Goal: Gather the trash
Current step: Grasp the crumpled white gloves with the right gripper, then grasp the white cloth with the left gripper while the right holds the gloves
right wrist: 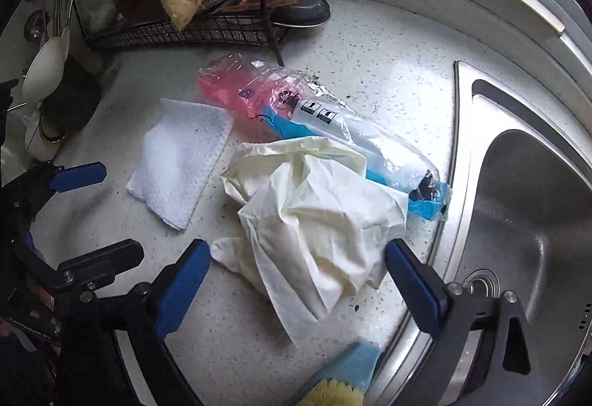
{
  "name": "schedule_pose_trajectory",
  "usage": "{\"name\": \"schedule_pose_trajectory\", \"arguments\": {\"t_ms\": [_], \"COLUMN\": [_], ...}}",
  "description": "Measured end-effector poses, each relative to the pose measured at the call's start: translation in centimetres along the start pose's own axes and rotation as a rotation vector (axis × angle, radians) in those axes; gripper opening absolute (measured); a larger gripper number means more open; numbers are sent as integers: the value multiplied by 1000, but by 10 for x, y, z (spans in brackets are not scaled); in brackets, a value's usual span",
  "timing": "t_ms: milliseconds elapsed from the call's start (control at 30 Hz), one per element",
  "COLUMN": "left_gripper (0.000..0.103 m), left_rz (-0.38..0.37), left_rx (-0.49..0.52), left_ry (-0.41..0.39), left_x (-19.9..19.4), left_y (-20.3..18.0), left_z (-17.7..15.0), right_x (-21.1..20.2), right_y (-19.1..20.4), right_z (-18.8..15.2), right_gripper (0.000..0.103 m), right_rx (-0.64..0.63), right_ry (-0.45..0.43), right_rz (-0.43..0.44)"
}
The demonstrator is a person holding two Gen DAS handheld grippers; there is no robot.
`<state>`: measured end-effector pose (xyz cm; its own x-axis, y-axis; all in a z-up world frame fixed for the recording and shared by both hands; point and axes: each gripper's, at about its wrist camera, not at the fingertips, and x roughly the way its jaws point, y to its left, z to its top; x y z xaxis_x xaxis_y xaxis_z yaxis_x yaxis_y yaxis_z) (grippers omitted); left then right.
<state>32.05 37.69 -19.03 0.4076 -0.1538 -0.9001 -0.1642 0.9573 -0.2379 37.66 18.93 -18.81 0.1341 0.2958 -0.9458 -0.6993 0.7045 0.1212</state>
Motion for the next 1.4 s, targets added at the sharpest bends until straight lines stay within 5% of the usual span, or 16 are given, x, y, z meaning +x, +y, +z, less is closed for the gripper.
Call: {"name": "schedule_pose_trajectory", "arguments": {"t_ms": [133, 200, 267, 367, 867, 1400], "left_gripper": [103, 103, 103, 103, 103, 93], "left_rz": [-4, 3, -4, -8, 63, 193], "left_rx": [20, 26, 22, 19, 21, 104], "left_ry": [4, 4, 0, -9, 3, 81], "left_x": [6, 7, 5, 2, 19, 47], "left_y": [0, -2, -2, -7, -8, -23], "left_z": [2, 3, 3, 6, 27, 40], "right_x": [6, 7, 3, -4, -77, -74], "right_y": [2, 0, -2, -8, -33, -38], "right_z": [0, 2, -1, -9, -39, -33], "right_gripper": [69, 52, 24, 9, 7, 7], "right_rx": [-5, -21, -30, -26, 48, 67], "right_ry": [5, -8, -7, -11, -155, -155], "right_rz": [-14, -38, -41, -9, 5, 29]}}
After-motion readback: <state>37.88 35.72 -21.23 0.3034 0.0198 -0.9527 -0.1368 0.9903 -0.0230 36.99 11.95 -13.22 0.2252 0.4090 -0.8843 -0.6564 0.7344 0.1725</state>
